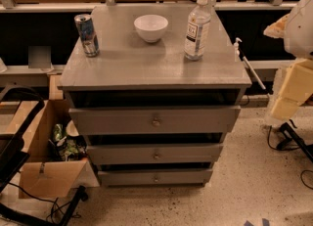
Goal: Open middle drawer
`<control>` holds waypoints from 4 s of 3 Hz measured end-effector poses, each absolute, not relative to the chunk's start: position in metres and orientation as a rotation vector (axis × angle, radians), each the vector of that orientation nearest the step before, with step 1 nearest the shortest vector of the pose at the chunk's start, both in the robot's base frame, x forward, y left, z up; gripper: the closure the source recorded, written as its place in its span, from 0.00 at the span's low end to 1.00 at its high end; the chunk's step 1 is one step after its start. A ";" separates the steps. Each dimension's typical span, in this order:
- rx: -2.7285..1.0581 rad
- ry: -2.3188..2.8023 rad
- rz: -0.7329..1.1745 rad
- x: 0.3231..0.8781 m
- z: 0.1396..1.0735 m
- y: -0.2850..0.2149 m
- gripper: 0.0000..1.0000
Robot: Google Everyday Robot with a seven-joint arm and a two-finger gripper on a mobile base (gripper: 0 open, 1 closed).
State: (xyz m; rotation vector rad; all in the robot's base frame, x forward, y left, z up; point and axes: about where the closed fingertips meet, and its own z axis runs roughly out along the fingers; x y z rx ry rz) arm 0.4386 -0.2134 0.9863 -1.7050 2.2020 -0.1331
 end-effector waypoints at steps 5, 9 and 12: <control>-1.634 2.161 -0.007 0.442 0.773 -0.200 0.00; -1.714 2.047 -0.241 0.489 0.611 -0.187 0.00; -1.800 1.937 -0.291 0.520 0.551 -0.192 0.00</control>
Offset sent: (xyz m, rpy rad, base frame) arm 0.0404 0.0192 -0.1498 0.0724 -0.1472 -0.0945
